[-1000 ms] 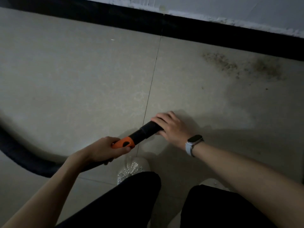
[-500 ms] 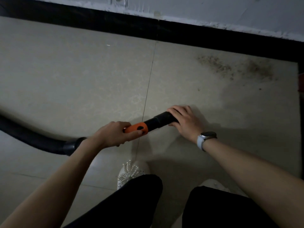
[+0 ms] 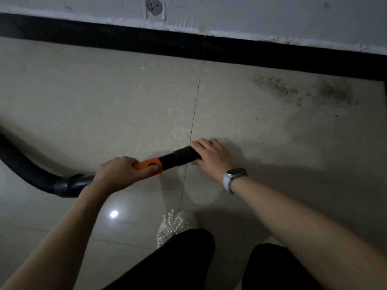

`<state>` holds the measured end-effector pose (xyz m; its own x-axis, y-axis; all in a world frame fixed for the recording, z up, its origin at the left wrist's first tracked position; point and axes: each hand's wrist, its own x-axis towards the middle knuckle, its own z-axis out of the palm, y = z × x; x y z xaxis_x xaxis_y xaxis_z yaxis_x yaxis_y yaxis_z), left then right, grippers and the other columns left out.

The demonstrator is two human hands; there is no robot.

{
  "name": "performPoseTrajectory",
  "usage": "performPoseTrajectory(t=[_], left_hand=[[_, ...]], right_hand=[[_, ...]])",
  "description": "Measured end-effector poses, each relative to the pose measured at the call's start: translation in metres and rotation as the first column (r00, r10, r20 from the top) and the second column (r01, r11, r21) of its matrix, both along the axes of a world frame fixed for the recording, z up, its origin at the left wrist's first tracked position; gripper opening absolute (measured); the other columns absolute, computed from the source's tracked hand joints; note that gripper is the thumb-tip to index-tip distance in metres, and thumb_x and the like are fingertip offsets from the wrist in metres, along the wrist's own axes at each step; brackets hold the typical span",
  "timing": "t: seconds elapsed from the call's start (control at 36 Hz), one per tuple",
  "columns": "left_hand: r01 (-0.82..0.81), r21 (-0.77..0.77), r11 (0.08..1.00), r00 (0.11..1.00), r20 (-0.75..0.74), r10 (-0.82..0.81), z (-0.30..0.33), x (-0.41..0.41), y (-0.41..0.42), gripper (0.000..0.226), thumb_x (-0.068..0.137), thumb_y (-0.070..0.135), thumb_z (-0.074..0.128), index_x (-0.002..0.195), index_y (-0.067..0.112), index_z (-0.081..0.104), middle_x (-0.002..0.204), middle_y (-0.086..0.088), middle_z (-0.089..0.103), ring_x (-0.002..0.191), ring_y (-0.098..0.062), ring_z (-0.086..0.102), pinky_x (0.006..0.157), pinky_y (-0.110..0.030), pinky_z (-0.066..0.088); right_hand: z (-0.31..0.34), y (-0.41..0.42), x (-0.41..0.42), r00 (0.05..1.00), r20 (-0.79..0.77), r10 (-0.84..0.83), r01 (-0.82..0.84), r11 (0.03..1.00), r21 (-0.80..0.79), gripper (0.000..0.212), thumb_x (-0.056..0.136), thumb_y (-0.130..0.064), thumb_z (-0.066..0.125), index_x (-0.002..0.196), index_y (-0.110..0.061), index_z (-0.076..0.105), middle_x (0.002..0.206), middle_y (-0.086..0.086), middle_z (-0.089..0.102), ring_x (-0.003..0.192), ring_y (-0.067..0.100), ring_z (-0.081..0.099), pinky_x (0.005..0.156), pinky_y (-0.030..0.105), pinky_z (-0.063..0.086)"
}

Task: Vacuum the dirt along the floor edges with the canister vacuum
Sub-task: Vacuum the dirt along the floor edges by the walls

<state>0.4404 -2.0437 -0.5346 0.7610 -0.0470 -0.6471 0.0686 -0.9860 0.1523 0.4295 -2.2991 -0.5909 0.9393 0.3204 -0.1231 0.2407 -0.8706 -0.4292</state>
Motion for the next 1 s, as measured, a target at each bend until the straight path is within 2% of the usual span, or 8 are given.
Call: performPoseTrajectory(t=[0.08, 0.25, 0.33, 0.47, 0.58, 0.72, 0.89, 1.0], left_hand=[[-0.025, -0.020, 1.000, 0.999, 0.030, 0.025, -0.005, 0.009, -0.021, 0.073, 0.067, 0.090, 0.038, 0.077, 0.022, 0.062, 0.072, 0.000, 0.066, 0.069, -0.017, 0.063, 0.068, -0.028, 0.047], [-0.132, -0.140, 0.981, 0.990, 0.021, 0.137, -0.024, 0.033, -0.081, 0.068, 0.075, 0.083, 0.039, 0.081, 0.019, 0.062, 0.076, -0.003, 0.068, 0.072, -0.020, 0.066, 0.073, -0.032, 0.054], [-0.192, -0.174, 0.966, 0.980, 0.023, 0.198, -0.027, 0.055, -0.114, 0.067, 0.078, 0.081, 0.038, 0.081, 0.018, 0.062, 0.078, -0.003, 0.068, 0.073, -0.020, 0.066, 0.073, -0.031, 0.053], [-0.162, -0.305, 0.939, 0.987, -0.066, 0.149, -0.023, 0.094, -0.168, 0.065, 0.083, 0.075, 0.038, 0.092, 0.015, 0.059, 0.087, -0.007, 0.068, 0.080, -0.022, 0.066, 0.078, -0.034, 0.054], [-0.069, -0.402, 0.913, 0.986, -0.169, 0.000, -0.017, 0.109, -0.206, 0.059, 0.092, 0.058, 0.044, 0.118, 0.006, 0.046, 0.095, -0.008, 0.059, 0.071, -0.019, 0.063, 0.074, -0.034, 0.055], [-0.018, -0.478, 0.878, 0.922, -0.348, -0.170, -0.013, 0.092, -0.224, 0.050, 0.097, 0.043, 0.047, 0.122, 0.004, 0.028, 0.083, -0.009, 0.054, 0.058, -0.018, 0.060, 0.060, -0.032, 0.054], [0.003, -0.513, 0.858, 0.916, -0.343, -0.208, -0.022, 0.067, -0.212, 0.043, 0.094, 0.034, 0.057, 0.124, 0.013, 0.034, 0.091, -0.001, 0.054, 0.070, -0.012, 0.060, 0.067, -0.026, 0.055], [0.063, -0.403, 0.913, 0.950, -0.257, -0.178, -0.030, 0.053, -0.185, 0.035, 0.089, 0.049, 0.058, 0.108, 0.022, 0.048, 0.087, 0.001, 0.063, 0.071, -0.013, 0.063, 0.068, -0.028, 0.054]], right_hand=[[0.002, -0.015, 0.021, 0.995, -0.083, -0.063, 0.057, 0.995, -0.076, 0.051, 0.092, -0.032, 0.060, 0.139, -0.020, 0.044, 0.140, -0.002, 0.048, 0.120, 0.027, 0.046, 0.093, 0.038, 0.042], [0.009, -0.056, 0.031, 0.922, -0.195, -0.333, 0.348, 0.937, 0.044, 0.053, 0.096, -0.016, 0.051, 0.146, -0.009, 0.035, 0.149, 0.010, 0.036, 0.135, 0.030, 0.035, 0.109, 0.041, 0.033], [0.015, -0.071, 0.037, 0.802, -0.354, -0.481, 0.553, 0.822, 0.137, 0.044, 0.098, -0.020, 0.052, 0.137, -0.003, 0.046, 0.136, 0.016, 0.050, 0.128, 0.032, 0.046, 0.107, 0.040, 0.035], [0.039, -0.092, 0.060, 0.600, -0.636, -0.486, 0.756, 0.605, 0.250, 0.029, 0.102, -0.033, 0.043, 0.093, -0.008, 0.057, 0.083, 0.007, 0.056, 0.078, 0.021, 0.055, 0.077, 0.034, 0.044], [0.046, -0.108, 0.087, 0.378, -0.816, -0.437, 0.912, 0.325, 0.249, 0.051, 0.101, -0.043, 0.042, 0.134, -0.004, 0.047, 0.127, 0.019, 0.056, 0.117, 0.031, 0.056, 0.099, 0.042, 0.048], [0.027, -0.109, 0.097, 0.188, -0.939, -0.289, 0.980, 0.120, 0.160, 0.053, 0.096, -0.051, 0.049, 0.131, -0.012, 0.043, 0.127, 0.013, 0.057, 0.112, 0.032, 0.060, 0.093, 0.045, 0.053], [-0.001, -0.092, 0.086, 0.142, -0.916, -0.376, 0.990, 0.053, 0.132, 0.054, 0.102, -0.040, 0.039, 0.142, -0.005, 0.029, 0.130, 0.015, 0.048, 0.120, 0.036, 0.052, 0.089, 0.045, 0.052], [-0.006, -0.108, 0.099, 0.190, -0.867, -0.461, 0.979, 0.020, 0.203, 0.055, 0.101, -0.040, 0.041, 0.140, -0.002, 0.031, 0.128, 0.015, 0.050, 0.113, 0.033, 0.055, 0.079, 0.040, 0.050]])
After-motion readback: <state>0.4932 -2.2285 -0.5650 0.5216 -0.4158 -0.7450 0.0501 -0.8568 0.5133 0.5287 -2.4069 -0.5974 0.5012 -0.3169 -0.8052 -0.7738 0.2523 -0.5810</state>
